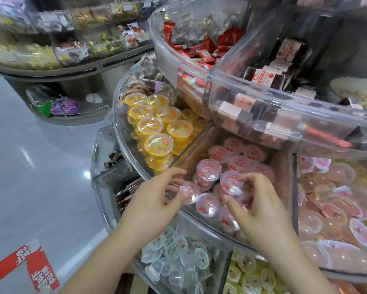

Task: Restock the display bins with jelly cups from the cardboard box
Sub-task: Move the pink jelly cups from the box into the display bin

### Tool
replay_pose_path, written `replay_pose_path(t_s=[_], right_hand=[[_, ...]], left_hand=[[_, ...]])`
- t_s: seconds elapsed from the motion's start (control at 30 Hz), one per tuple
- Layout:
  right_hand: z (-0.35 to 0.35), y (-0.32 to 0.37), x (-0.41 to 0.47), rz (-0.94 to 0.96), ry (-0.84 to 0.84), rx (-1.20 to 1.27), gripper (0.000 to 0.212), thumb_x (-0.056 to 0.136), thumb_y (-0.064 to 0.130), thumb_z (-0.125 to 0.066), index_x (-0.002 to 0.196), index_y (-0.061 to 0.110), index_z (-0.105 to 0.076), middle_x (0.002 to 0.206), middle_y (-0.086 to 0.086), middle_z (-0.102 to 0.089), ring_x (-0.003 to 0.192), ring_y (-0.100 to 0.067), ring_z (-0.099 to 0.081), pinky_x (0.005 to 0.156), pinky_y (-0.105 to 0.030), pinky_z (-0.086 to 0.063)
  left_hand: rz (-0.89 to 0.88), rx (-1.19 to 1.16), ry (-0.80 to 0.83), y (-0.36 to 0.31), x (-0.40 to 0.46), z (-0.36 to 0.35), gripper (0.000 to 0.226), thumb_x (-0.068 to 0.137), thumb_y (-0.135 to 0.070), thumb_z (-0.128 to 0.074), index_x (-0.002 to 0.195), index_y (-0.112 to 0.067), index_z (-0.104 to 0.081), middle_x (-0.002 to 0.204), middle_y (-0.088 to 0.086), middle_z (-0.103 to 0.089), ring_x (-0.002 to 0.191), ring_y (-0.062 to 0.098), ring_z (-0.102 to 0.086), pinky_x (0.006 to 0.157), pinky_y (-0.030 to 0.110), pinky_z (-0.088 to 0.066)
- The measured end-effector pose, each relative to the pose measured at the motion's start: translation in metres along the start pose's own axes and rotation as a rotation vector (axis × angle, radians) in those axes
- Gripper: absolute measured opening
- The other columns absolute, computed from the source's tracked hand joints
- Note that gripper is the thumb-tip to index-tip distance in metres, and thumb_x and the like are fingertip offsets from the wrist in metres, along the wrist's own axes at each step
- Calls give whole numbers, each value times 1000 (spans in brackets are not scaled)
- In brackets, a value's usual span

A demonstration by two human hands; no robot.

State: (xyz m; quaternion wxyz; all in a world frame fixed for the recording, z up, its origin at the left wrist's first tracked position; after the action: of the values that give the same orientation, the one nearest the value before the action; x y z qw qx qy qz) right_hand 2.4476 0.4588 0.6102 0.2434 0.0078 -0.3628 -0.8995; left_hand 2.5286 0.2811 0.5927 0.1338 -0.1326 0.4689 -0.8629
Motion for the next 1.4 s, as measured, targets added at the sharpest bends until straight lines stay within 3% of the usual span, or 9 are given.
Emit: replay_pose_path(t_s=[0.1, 0.3, 0.43, 0.57, 0.77, 0.93, 1.07, 1.17, 1.4], right_hand=[[-32, 66, -12, 185, 191, 170, 21, 77, 27, -68, 91, 31, -51, 85, 13, -55, 74, -8, -53, 64, -16, -41], [-200, 143, -103, 493, 838, 172, 11, 81, 29, -60, 88, 25, -53, 74, 14, -51, 71, -3, -49, 64, -15, -38], [-349, 100, -196, 430, 1313, -2, 17, 86, 25, -56, 101, 18, -55, 79, 9, -54, 69, -4, -45, 63, -20, -33], [-489, -6, -261, 262, 1597, -325, 25, 92, 16, -50, 110, 0, -57, 87, -13, -58, 90, -29, -58, 67, -31, -34], [-661, -148, -263, 129, 1503, -635, 26, 88, 17, -52, 113, 11, -58, 104, -11, -61, 107, -30, -57, 86, -31, -45], [-794, -192, -254, 521, 1422, -731, 28, 88, 13, -51, 116, 10, -55, 121, -16, -54, 116, -34, -50, 95, -36, -43], [-862, -221, -271, 834, 1459, -1033, 39, 92, 17, -47, 131, 8, -43, 133, -16, -41, 125, -34, -37, 99, -41, -38], [-889, -244, -277, 1005, 1442, -1259, 41, 97, 18, -36, 137, 10, -40, 141, -13, -40, 129, -30, -38, 98, -38, -38], [-915, -262, -287, 1227, 1356, -1343, 40, 99, 10, -28, 137, 9, -39, 139, -9, -47, 126, -24, -46, 93, -33, -39]], left_hand=[[51, -139, -135, 22, -44, 45, 25, 79, -30, -62, 99, -45, -60, 92, -16, -67, 85, 0, -63, 74, 9, -46], [454, -321, -543, 161, -189, 106, 30, 85, -11, -65, 94, -39, -61, 82, 0, -66, 74, 5, -61, 72, 12, -48], [812, -320, -784, 277, -314, 83, 33, 85, 1, -60, 90, -32, -58, 78, -3, -62, 67, -5, -58, 69, 5, -44], [1148, -375, -677, 391, -399, -9, 26, 87, -1, -58, 90, -27, -55, 76, -7, -57, 72, 12, -55, 67, 16, -43], [1425, -480, -479, 557, -429, -145, 21, 87, -16, -54, 107, -19, -55, 96, -2, -63, 91, 18, -59, 76, 28, -44], [1509, -486, -533, 699, -423, -202, 36, 87, -18, -59, 122, -15, -51, 118, 4, -60, 100, 16, -56, 83, 24, -44], [1418, -198, -527, 782, -401, -212, 58, 86, -20, -59, 139, -15, -36, 137, 14, -47, 126, 31, -44, 106, 38, -35], [1387, -181, -523, 819, -377, -232, 73, 83, -22, -64, 143, -14, -24, 145, 13, -35, 132, 31, -35, 107, 34, -27], [1604, 152, -736, 841, -363, -245, 65, 73, -42, -68, 120, -6, -40, 110, 18, -62, 110, 34, -54, 104, 40, -15]])
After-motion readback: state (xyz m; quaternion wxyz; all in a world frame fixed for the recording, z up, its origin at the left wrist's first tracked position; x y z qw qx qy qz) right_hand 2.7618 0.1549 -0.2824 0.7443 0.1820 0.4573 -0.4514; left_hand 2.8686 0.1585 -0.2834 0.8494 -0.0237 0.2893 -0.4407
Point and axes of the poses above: each hand's wrist, its own x-axis towards the middle knuckle, its own z-axis out of the back of the hand, y = z × x, the point moved 7 cm from there along x, towards the middle knuckle
